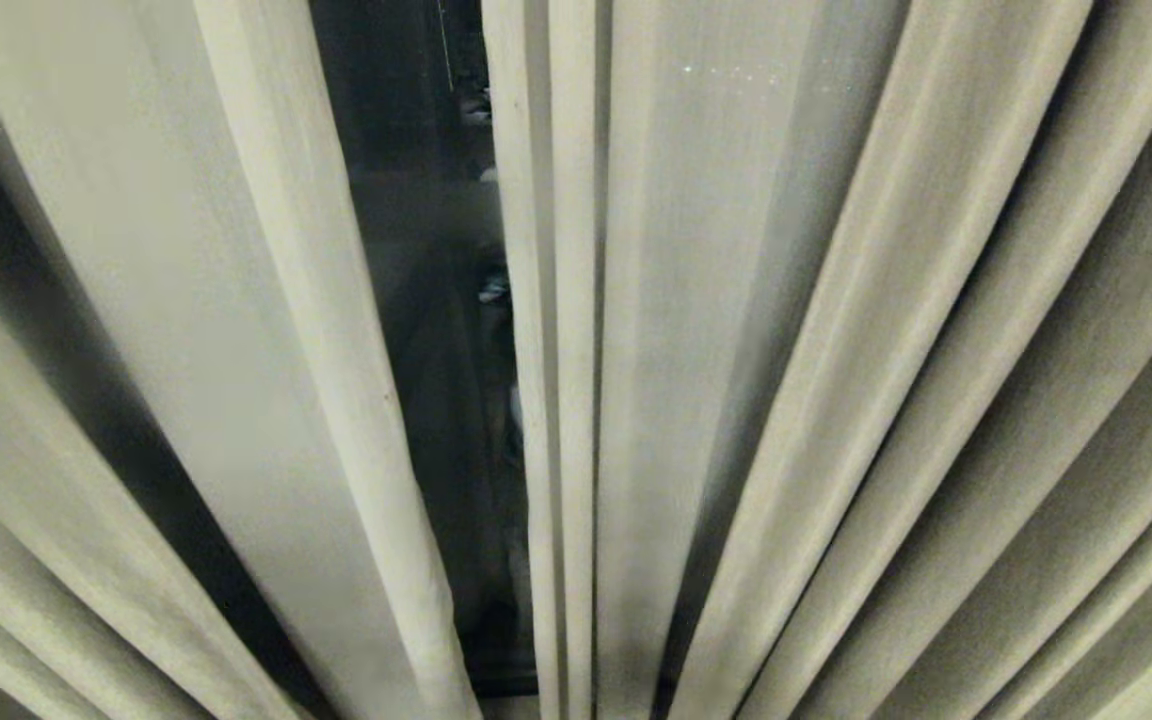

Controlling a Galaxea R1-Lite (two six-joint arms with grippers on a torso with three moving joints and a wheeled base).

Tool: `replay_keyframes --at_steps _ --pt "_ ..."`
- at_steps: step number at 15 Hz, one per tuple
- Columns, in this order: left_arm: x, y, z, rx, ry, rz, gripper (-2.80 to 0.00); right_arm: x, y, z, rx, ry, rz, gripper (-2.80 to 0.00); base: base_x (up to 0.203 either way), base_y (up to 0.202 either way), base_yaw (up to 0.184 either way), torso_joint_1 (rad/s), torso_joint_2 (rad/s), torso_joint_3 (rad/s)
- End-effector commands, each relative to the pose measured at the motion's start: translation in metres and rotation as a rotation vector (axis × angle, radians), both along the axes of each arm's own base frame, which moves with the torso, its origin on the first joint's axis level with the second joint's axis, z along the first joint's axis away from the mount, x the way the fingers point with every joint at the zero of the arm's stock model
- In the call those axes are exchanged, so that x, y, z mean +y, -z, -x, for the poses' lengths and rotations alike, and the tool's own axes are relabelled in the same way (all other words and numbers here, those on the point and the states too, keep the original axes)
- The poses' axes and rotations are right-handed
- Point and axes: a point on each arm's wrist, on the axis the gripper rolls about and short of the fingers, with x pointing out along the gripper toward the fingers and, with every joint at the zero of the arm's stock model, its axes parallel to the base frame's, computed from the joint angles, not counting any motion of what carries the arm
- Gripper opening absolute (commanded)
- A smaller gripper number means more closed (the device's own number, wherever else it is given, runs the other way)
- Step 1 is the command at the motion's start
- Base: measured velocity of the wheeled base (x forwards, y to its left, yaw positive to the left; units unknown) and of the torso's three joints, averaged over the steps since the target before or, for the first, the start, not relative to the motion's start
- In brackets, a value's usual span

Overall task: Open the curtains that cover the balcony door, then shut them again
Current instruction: Pull the outer curtains open on both sides

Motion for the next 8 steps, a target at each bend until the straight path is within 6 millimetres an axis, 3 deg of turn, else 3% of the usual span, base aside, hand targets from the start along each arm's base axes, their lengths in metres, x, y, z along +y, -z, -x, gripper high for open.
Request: replay_keyframes --at_steps 1,4,8 --pt "0.0 0.0 0.0 -0.001 -0.001 0.0 -2.8 0.014 0.02 0.022 0.02 -0.028 0.099 0.0 0.0 0.0 0.0 0.0 0.0 0.0" --pt "0.0 0.0 0.0 -0.001 -0.001 0.0 -2.8 0.024 0.054 0.044 0.067 -0.041 0.313 0.0 0.0 0.0 0.0 0.0 0.0 0.0" --pt "0.0 0.0 0.0 -0.001 -0.001 0.0 -2.8 0.039 0.096 0.08 0.093 -0.043 0.467 0.0 0.0 0.0 0.0 0.0 0.0 0.0"
